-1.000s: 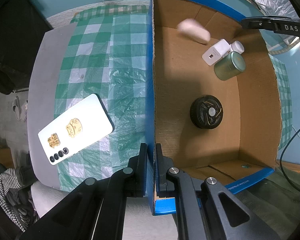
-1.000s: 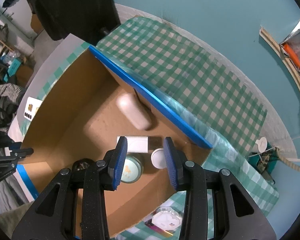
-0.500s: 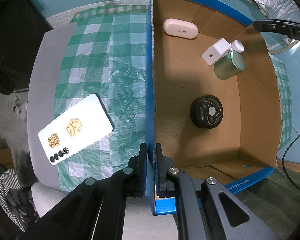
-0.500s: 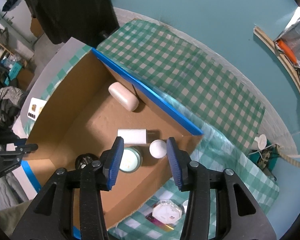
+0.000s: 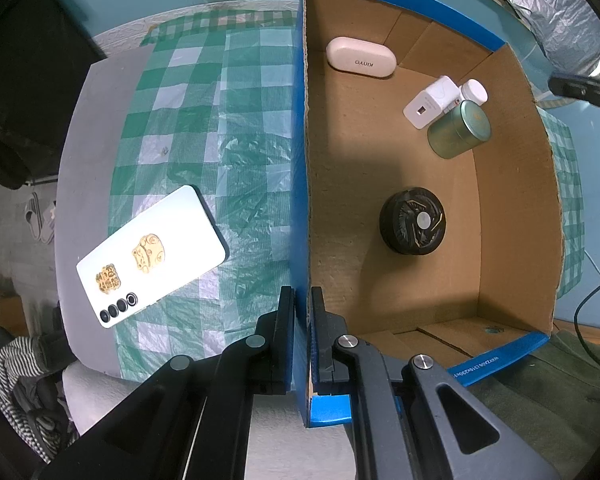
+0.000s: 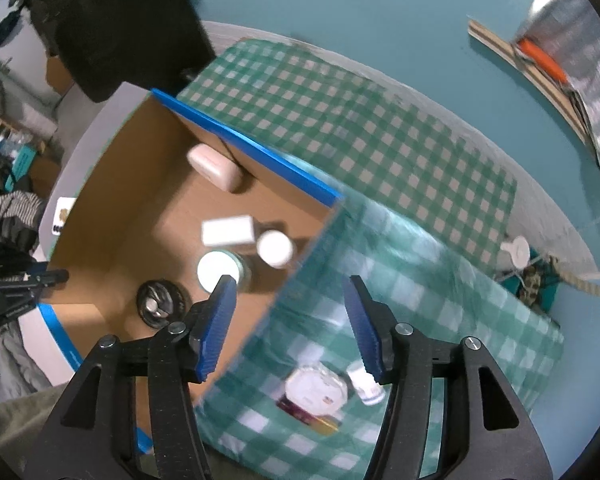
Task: Organize rigid objects
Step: 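Move the right tool back to the small white pill bottle on the cloth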
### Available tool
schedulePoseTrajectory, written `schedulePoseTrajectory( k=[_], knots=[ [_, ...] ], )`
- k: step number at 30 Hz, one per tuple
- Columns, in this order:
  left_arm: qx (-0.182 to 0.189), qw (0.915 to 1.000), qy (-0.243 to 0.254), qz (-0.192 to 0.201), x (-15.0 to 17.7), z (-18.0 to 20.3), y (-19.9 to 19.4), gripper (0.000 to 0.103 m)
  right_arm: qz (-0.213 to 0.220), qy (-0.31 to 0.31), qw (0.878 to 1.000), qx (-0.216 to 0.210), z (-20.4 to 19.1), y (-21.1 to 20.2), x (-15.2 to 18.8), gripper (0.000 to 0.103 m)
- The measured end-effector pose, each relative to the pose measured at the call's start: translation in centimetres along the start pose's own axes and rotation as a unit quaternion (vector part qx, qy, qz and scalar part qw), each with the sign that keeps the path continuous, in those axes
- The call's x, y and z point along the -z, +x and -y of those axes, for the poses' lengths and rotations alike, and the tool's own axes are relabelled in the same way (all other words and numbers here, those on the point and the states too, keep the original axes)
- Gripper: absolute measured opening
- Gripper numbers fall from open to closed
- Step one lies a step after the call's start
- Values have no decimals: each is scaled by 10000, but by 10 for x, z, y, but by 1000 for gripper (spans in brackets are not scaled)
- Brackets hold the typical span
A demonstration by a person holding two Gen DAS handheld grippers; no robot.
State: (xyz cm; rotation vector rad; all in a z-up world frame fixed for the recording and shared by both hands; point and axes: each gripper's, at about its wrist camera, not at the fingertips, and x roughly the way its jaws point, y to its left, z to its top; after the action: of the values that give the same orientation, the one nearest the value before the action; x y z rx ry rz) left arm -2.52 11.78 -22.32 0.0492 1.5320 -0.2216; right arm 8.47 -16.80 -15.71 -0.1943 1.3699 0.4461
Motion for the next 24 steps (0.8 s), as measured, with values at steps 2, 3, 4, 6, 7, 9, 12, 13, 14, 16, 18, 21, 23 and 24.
schedulePoseTrajectory(
  k=[2,3,4,6,7,9,12,13,14,16,18,21,23,24],
  knots=[
    [5,10000,-4,-1,0,0,0,6,-48,144,9999,39,12,1,8,57],
    [5,10000,-4,-3,0,0,0,6,-73,203,9998,56,16,1,12,57],
    [4,10000,-4,-3,0,0,0,6,-117,290,9995,82,23,3,16,57],
    [2,10000,-2,-1,0,1,0,6,-170,396,9990,122,31,5,23,58],
    [-5,10000,3,-2,0,0,0,6,-213,470,9986,146,37,8,28,58],
    [-12,10000,6,-6,1,0,0,6,-268,568,9979,178,44,11,35,58],
    [-16,10000,8,-12,1,0,0,6,-354,667,9969,215,52,19,45,58],
    [-17,10000,10,-12,1,0,0,6,-378,681,9967,222,55,21,49,58],
    [-16,10000,9,-8,1,1,0,6,-418,686,9965,240,58,25,53,58],
    [-18,10000,10,-9,1,0,0,6,-510,702,9958,278,62,33,59,58],
    [-14,10000,1,-7,1,0,0,6,-630,780,9946,282,67,42,67,58],
    [-17,10000,-7,-7,1,1,0,6,-809,1069,9907,246,76,54,77,58],
    [-19,10000,-9,-11,1,1,0,6,-906,1419,9854,237,84,61,83,58],
    [-20,10000,-6,-11,1,1,0,6,-941,1632,9818,236,88,65,86,58]
  ],
)
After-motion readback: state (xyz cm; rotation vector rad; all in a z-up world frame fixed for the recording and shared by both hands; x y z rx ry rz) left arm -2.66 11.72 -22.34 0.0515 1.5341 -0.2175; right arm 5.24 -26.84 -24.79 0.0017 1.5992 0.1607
